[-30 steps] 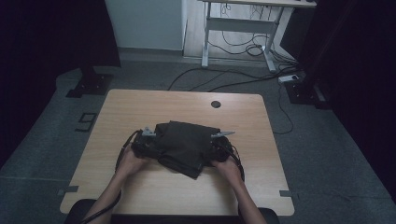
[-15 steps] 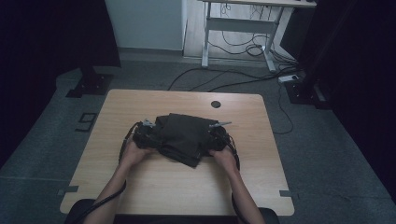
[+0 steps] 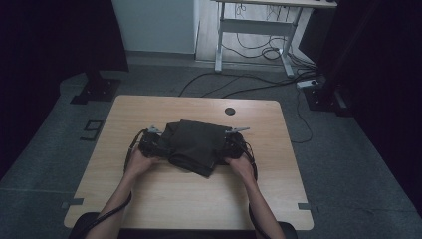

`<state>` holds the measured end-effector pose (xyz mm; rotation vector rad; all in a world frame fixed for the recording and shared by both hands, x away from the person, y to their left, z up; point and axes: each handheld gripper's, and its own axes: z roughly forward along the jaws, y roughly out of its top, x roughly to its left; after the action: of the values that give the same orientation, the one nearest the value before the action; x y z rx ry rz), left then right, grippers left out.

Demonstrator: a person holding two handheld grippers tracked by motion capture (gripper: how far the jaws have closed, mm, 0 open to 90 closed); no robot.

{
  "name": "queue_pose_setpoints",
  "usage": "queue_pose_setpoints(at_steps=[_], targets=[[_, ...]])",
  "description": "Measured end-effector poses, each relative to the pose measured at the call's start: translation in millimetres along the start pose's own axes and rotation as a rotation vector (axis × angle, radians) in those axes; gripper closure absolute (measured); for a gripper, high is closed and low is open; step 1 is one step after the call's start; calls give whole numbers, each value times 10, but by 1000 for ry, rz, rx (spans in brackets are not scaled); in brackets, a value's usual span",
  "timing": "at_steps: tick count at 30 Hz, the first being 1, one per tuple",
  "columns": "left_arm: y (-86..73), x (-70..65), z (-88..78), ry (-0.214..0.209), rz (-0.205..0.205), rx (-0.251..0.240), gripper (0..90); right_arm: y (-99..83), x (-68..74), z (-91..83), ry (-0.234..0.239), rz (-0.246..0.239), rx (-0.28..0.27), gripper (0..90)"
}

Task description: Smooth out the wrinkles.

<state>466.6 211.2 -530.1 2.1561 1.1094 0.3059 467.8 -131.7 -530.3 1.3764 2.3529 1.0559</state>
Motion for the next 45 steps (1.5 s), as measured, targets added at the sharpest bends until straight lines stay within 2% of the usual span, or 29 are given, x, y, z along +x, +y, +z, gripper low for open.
queue_pose_setpoints(at_steps=[6,12,16,24,28,32,39,45], targets=[[19,-85,-226,-6,40,-37,46,55,106,-179,5,-49,-15,123],[5,-201,-494,3,100,-54,22,67,219,-404,3,-100,-30,37],[-62,-260,-662,15,139,-71,6,35,278,-545,-1,-132,-28,0],[-256,-344,-919,16,165,-105,1,-125,347,-840,-29,-195,-50,0],[-394,-369,-931,25,183,-92,0,-245,355,-964,-44,-217,-54,0],[-538,-369,-905,31,187,-66,0,-383,319,-1056,-62,-214,-58,0],[-793,-347,-820,18,154,-29,0,-670,196,-1103,-81,-165,-36,0],[-966,-334,-699,9,136,22,0,-937,54,-1033,-97,-105,-5,0]])
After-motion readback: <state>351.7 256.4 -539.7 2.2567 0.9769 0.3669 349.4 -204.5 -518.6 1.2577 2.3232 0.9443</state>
